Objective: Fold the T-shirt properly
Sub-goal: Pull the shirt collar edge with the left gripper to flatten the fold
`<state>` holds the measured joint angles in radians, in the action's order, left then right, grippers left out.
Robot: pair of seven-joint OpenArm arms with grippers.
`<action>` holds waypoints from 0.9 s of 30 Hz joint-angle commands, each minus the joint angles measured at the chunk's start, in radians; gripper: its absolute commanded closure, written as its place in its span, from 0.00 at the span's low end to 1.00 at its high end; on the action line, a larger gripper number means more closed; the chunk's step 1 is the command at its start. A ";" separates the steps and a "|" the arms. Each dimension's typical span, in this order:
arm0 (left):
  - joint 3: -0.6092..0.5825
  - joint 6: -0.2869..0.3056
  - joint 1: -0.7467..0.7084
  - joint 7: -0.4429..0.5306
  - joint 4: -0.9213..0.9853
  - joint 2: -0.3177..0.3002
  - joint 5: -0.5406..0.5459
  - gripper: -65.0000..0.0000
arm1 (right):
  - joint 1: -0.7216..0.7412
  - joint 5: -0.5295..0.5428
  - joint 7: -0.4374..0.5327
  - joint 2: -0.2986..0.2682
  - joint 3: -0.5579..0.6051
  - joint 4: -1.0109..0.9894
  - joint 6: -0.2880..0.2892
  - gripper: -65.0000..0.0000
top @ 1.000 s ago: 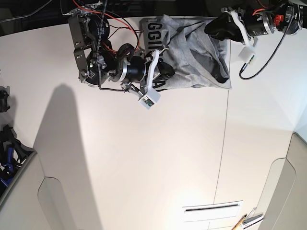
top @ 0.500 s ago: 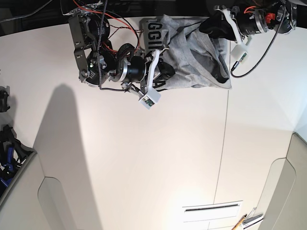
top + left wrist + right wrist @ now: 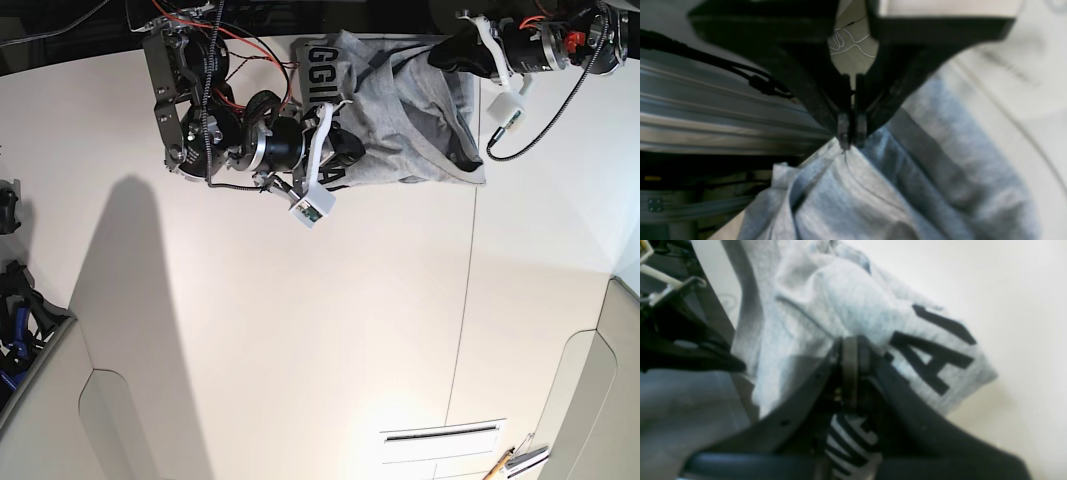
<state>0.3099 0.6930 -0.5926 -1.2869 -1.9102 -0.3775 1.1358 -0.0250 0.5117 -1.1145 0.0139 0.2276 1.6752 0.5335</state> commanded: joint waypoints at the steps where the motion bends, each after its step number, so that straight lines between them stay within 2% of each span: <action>1: 0.025 0.005 -0.003 -0.003 -0.015 -0.011 0.035 1.00 | 0.010 0.019 0.019 0.005 0.001 0.013 0.006 1.00; 11: 0.227 0.005 -0.020 -0.058 -0.015 -0.041 0.175 1.00 | 0.010 0.006 0.019 0.005 0.001 0.013 0.005 1.00; 18: 0.233 0.005 -0.068 -0.094 -0.015 -0.062 0.246 1.00 | 0.011 0.003 0.019 0.005 0.001 0.013 0.005 1.00; 23: 0.233 0.005 -0.105 -0.109 -0.015 -0.093 0.339 1.00 | 0.010 0.003 0.019 0.005 0.001 0.013 0.005 1.00; 27: 0.233 0.005 -0.114 -0.109 -0.015 -0.108 0.348 1.00 | 0.011 0.004 0.019 0.005 0.001 0.013 0.005 1.00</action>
<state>0.5354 0.6930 -0.7010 -1.4029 -1.9106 -0.4690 1.4590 -0.0250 0.5003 -1.1145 0.0139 0.2276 1.6752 0.5343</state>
